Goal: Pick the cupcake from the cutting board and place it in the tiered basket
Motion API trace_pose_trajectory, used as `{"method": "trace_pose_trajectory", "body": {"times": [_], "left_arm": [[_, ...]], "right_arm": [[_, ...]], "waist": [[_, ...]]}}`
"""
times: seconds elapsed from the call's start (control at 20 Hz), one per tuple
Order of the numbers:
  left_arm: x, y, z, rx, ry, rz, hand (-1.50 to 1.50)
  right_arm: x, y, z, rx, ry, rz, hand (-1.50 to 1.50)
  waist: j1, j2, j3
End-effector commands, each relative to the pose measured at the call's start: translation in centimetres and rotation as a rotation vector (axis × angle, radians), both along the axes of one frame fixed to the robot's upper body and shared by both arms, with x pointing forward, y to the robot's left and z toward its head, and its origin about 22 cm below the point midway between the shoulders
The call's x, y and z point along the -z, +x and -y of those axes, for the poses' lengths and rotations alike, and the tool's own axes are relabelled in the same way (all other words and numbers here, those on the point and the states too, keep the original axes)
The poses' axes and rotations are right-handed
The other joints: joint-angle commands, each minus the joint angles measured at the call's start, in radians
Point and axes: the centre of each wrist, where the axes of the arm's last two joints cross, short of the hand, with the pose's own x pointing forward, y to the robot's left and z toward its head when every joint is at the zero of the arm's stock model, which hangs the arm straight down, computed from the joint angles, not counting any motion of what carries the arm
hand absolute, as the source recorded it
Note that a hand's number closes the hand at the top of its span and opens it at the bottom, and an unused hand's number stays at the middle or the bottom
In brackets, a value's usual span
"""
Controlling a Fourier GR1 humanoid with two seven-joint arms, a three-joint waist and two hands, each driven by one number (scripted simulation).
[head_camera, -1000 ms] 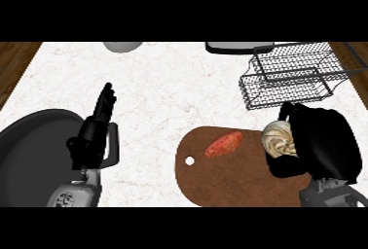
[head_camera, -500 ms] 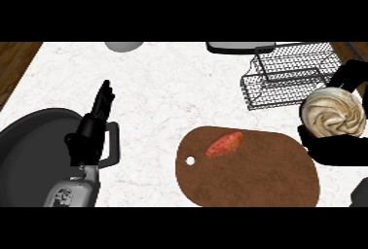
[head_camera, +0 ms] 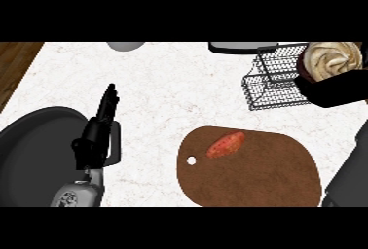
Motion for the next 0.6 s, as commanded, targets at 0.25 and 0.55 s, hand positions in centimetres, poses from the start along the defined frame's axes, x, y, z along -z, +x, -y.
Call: {"method": "trace_pose_trajectory", "body": {"times": [0.25,0.55], "left_arm": [[-1.1,0.3,-1.5,0.004,-0.018,0.011,0.00],[-0.1,1.2,-1.7,-0.008,0.005,0.013,0.00]], "right_arm": [[0.6,6.2,2.4,0.081,-0.061,0.024,1.50],[2.0,7.9,5.6,0.059,-0.121,0.019,1.50]], "waist": [[0.007,0.004,0.000],[-0.003,0.002,0.000]]}}
